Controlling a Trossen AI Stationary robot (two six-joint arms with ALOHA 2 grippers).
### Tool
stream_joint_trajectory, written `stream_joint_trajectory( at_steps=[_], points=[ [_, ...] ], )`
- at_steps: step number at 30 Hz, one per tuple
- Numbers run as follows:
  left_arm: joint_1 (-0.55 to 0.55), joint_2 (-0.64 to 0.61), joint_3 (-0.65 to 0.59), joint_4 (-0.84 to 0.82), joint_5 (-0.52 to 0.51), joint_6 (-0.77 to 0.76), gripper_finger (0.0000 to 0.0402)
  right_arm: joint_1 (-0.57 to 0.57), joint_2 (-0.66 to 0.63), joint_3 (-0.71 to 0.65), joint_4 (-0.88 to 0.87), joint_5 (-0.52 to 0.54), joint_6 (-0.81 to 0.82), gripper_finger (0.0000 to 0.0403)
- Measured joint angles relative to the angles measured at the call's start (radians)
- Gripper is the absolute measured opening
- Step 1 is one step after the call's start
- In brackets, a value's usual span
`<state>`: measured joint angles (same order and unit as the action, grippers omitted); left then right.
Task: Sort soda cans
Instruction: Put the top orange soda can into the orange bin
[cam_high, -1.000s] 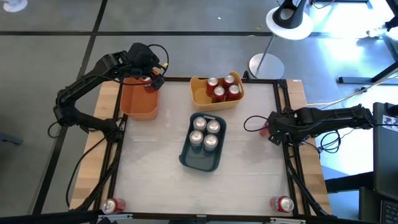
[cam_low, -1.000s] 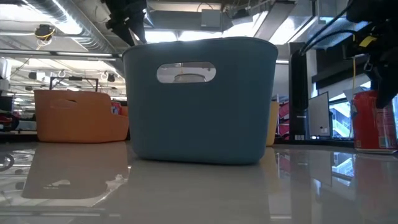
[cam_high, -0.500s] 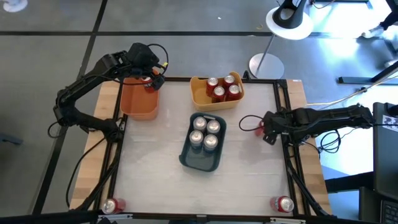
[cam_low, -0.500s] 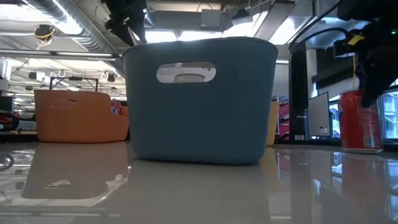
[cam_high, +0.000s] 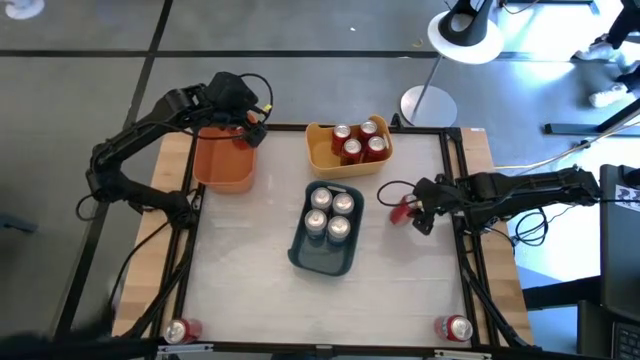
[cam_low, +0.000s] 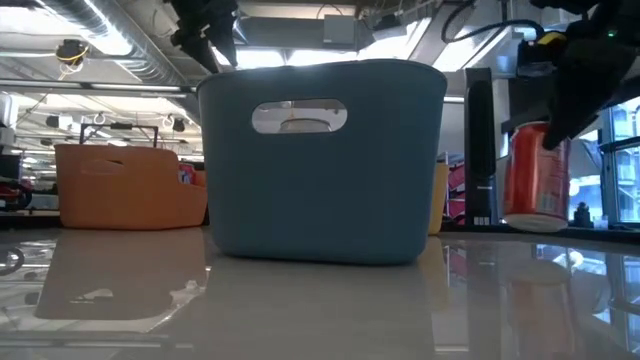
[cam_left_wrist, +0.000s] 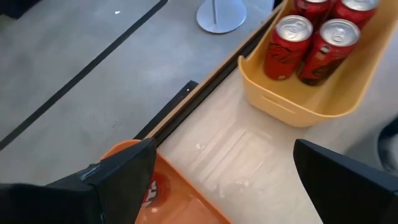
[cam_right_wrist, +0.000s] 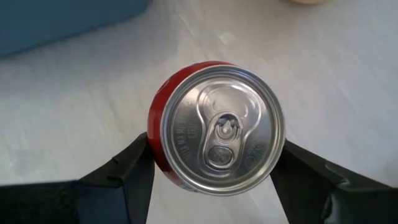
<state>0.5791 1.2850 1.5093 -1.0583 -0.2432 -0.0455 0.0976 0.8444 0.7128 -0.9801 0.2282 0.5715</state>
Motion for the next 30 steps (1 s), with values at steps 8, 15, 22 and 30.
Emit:
stream_joint_trajectory(
  at_steps=[8,15,22,30],
  points=[
    [-0.101,0.0,0.0,0.0,0.0,-0.004,0.0366,0.0,0.006,0.001,0.092,-0.029,-0.001,0.0255],
    [-0.19,0.0,0.0,0.0,0.0,-0.036,0.0366,0.0,0.073,0.002,0.233,-0.132,-0.004,0.0255],
    [-0.272,0.0,0.0,0.0,0.0,-0.066,0.0366,0.001,0.187,0.002,0.417,-0.217,-0.054,0.0255],
    [-0.357,-0.003,-0.016,0.003,-0.001,-0.111,0.0366,0.001,0.287,0.002,0.478,-0.301,-0.074,0.0255]
  ],
)
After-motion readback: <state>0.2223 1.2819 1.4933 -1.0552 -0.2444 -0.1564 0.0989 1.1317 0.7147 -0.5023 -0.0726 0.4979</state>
